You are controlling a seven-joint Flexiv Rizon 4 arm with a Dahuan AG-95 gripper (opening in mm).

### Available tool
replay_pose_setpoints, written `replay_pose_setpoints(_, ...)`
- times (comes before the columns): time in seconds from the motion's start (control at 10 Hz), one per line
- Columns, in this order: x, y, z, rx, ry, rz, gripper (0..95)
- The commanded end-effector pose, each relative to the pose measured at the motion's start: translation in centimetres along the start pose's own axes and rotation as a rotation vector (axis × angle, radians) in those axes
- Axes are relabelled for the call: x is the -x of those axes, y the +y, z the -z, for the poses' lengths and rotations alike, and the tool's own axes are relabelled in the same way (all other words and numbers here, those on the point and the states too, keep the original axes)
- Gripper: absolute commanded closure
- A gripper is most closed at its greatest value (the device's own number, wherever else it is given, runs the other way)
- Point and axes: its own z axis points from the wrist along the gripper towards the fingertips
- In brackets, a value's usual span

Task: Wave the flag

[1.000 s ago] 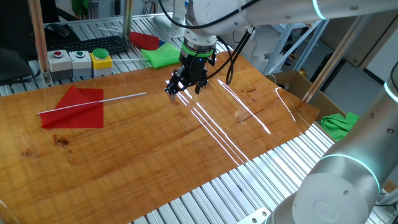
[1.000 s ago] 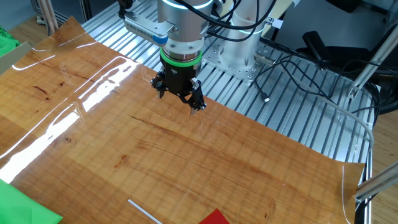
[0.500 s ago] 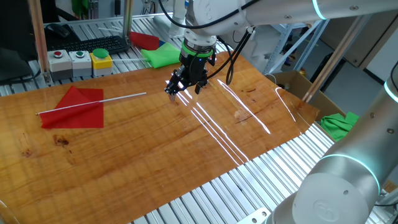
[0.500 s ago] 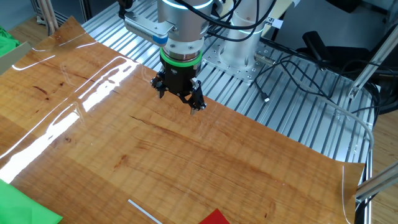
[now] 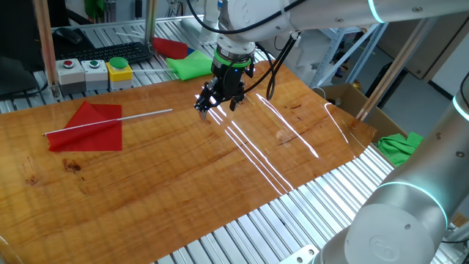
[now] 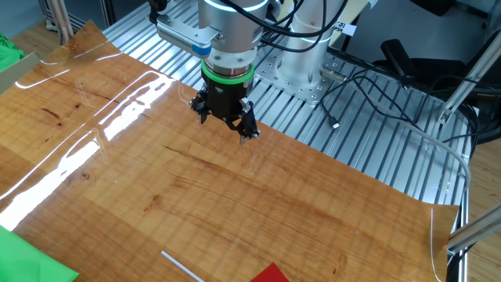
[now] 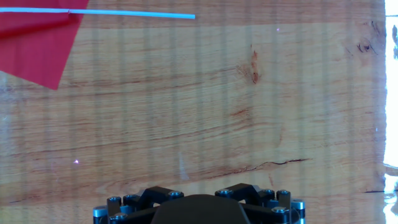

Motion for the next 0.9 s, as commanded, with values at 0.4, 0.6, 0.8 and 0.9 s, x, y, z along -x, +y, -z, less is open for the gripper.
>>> replay_pose_setpoints(0.4, -0.01, -0.01, -0.01, 0.032, 0.013, -0.193, 95.0)
replay_pose_setpoints(0.6, -0.01, -0.01, -0.01, 0.033, 0.014, -0.193, 95.0)
replay_pose_setpoints(0.8, -0.01, -0.01, -0.01, 0.033, 0.013, -0.204, 95.0)
replay_pose_setpoints(0.9, -0.01, -0.01, -0.01, 0.033, 0.011, -0.216, 95.0)
